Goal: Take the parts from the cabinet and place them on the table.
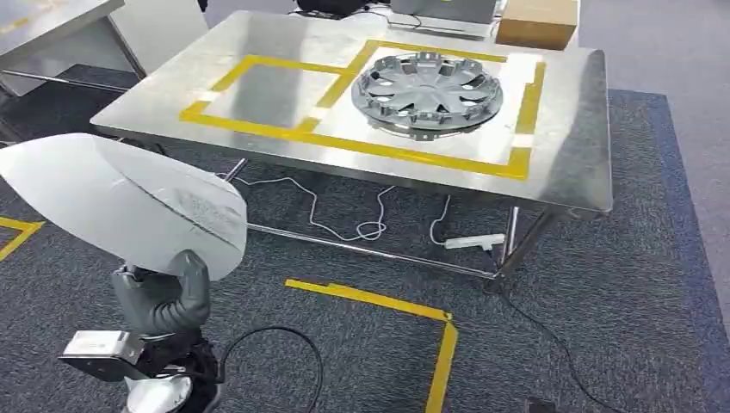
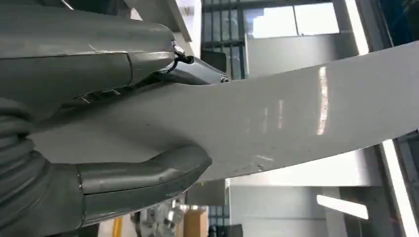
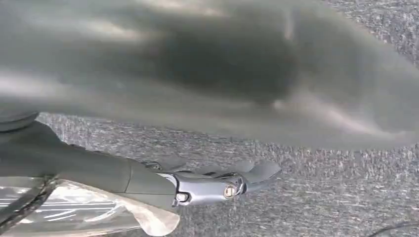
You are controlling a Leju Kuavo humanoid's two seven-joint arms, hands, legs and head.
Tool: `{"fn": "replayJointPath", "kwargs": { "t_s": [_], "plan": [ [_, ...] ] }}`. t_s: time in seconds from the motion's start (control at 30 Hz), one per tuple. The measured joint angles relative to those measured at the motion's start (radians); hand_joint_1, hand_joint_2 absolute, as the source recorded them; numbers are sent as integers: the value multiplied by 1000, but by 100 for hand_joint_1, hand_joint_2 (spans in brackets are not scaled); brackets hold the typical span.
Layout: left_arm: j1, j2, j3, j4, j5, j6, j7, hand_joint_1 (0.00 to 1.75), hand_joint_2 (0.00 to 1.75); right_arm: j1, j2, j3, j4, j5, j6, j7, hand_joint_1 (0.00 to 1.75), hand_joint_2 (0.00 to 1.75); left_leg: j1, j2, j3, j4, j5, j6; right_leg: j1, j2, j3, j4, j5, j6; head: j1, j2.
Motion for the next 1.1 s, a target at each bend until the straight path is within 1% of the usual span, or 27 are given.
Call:
{"fn": "replayJointPath", "kwargs": {
  "t_s": [0.03,0.07,0.1,0.17,0.2,0.23,0.27,0.33,0.37,0.4,0.43,0.5,0.57,0.6,0.67,0.7,0.73,0.77,0.8,0.83,0.87,0.9,0.93,0.97,1.03,1.07,1.1],
  "plan": [
    [-1,-1,0,-1,0,0,0,175,175,-1,0,0,0,0,0,-1,0,0,8,0,7,-13,7,10,-1,1,-5,3,-8,7,-2,0],
    [-2,-1,0,-1,0,0,0,175,175,-1,0,0,0,0,2,-5,0,0,7,1,10,-15,7,14,-2,5,-17,29,-27,10,3,0],
    [-4,-2,0,-1,0,-1,0,175,175,-2,0,0,0,0,4,-7,0,0,7,0,9,-15,6,20,-2,8,-47,93,-62,12,6,0],
    [-2,-2,0,-1,0,-2,0,175,175,-2,0,0,0,0,8,-16,0,0,6,0,9,-14,5,23,-4,8,-133,264,-129,18,5,0],
    [-1,-2,0,-1,0,-2,0,175,175,-1,0,0,0,0,9,-17,0,0,6,0,10,-14,4,23,-4,9,-166,320,-139,21,6,0],
    [-1,-2,0,0,0,-3,0,175,175,1,0,0,0,0,11,-17,0,0,6,-1,11,-14,3,23,-4,9,-175,324,-125,22,5,0],
    [-1,-2,0,0,0,-3,0,175,175,2,0,0,0,0,12,-17,0,0,6,-3,13,-14,2,23,-5,8,-161,282,-88,23,7,0],
    [-2,-2,0,0,0,-5,0,175,175,1,0,0,0,0,12,-16,0,0,6,-6,23,-14,-5,17,-10,9,-79,105,8,20,6,0],
    [-2,-2,-1,0,-1,-5,0,175,175,1,0,0,0,1,11,-15,0,0,6,-7,26,-13,-9,11,-12,10,-42,27,26,19,6,0],
    [-3,-2,0,0,-1,-5,0,175,175,-1,0,0,0,1,11,-14,0,0,-2,-8,22,-6,-14,5,-8,12,-17,5,11,16,7,0],
    [-2,-2,-1,0,-1,-6,0,175,175,-2,0,0,0,2,10,-14,0,0,-1,-9,20,-8,-12,1,-8,13,-23,9,12,9,3,0],
    [-2,-2,-1,0,-1,-6,0,175,175,2,0,0,0,2,8,-14,0,0,2,-10,22,-9,-13,-6,-3,13,-24,12,9,-2,5,0],
    [-3,-2,0,-1,-1,-5,0,175,175,2,1,0,0,3,8,-14,0,0,4,-7,20,14,-33,-18,-10,12,-14,4,11,-15,5,0],
    [-3,-2,0,-1,-2,-4,0,175,175,1,1,0,0,3,8,-14,0,0,5,-6,-4,68,-63,-22,-10,11,-11,4,7,-21,-4,0],
    [0,-1,0,0,-1,-3,0,175,175,2,1,0,0,3,8,-14,0,0,7,-5,-85,230,-132,-28,-9,8,-6,4,2,-28,-2,0],
    [1,0,0,0,-1,-3,0,175,175,2,1,0,0,3,8,-14,0,0,7,-5,-121,293,-149,-29,-8,7,-4,5,-1,-30,-2,0],
    [2,1,0,0,-1,-3,0,175,175,3,1,0,0,4,8,-14,0,0,7,-5,-137,314,-142,-29,-7,7,-1,5,-2,-30,-2,0],
    [3,2,0,0,-1,-3,0,175,175,3,1,-1,0,4,8,-14,0,0,7,-5,-133,296,-118,-27,-6,8,2,5,-5,-30,-2,0],
    [4,3,1,0,-1,-3,0,175,175,3,1,0,0,5,9,-14,0,0,7,-5,-109,231,-66,-23,-6,9,8,5,-9,-29,-3,0],
    [4,3,1,0,-1,-3,0,175,175,3,2,0,0,5,11,-14,0,0,6,-5,-70,139,-9,-17,-5,10,16,5,-13,-27,-2,0],
    [4,3,1,0,-1,-3,0,175,175,4,2,0,0,6,12,-14,0,0,4,-3,-36,55,34,-9,-5,10,18,4,-17,-24,-2,0],
    [4,2,1,0,-1,-4,0,175,175,3,3,0,0,6,12,-14,0,0,-2,-1,-24,29,22,-6,1,10,19,8,-22,-18,-1,0],
    [3,2,0,0,-1,-4,0,175,175,2,3,0,0,6,12,-15,0,0,-2,-1,-18,5,12,-3,1,9,12,10,-23,-13,-2,0],
    [6,2,0,0,-2,-4,0,175,175,2,3,0,0,8,13,-16,0,0,-3,-2,-22,10,12,-2,0,7,11,8,-23,-9,1,0],
    [12,2,1,0,-3,-6,0,175,175,1,3,0,1,16,16,-16,0,0,-2,-5,-18,0,12,6,-1,5,16,5,-27,3,0,0],
    [13,1,1,0,-4,-7,0,175,175,2,3,0,0,19,17,-15,0,0,4,-3,-8,-9,15,11,-3,8,8,17,-39,6,-2,0],
    [11,1,0,0,-6,-7,0,175,175,2,3,0,0,22,16,-15,0,0,5,-3,-4,-11,13,16,-2,9,-8,51,-58,9,3,0]
  ]
}}
